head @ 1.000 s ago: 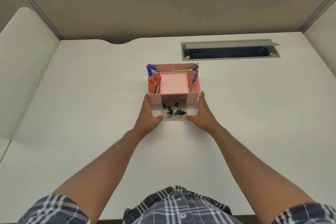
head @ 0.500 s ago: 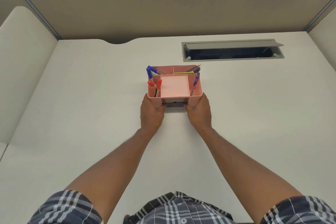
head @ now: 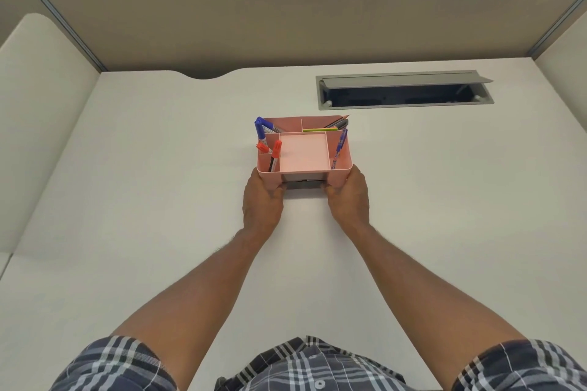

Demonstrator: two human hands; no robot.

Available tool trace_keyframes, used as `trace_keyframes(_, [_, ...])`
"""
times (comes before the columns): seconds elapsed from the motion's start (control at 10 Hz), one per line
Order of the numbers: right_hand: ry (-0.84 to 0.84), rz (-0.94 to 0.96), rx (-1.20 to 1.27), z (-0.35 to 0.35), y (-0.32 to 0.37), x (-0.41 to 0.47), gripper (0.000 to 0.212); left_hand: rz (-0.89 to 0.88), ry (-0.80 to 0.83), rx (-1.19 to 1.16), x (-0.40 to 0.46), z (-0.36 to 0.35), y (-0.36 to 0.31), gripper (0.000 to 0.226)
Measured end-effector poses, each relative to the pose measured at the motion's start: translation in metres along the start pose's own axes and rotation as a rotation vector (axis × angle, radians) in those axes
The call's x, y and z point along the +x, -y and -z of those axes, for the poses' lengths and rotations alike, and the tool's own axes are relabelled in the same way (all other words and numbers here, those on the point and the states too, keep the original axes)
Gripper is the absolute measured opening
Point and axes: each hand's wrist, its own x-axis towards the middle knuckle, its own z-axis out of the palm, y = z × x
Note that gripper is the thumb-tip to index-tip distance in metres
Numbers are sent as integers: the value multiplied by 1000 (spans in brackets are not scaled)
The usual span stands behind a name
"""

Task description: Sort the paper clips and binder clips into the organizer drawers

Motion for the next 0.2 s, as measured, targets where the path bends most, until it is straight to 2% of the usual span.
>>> trace_keyframes(0.1, [2,40,-86,5,0,-3,38,-4,29,44,-5,4,-1,54])
trace_keyframes(0.2, [-20,98,-167,6,-6,-11,35,13,-2,171,-18,-3,13,68])
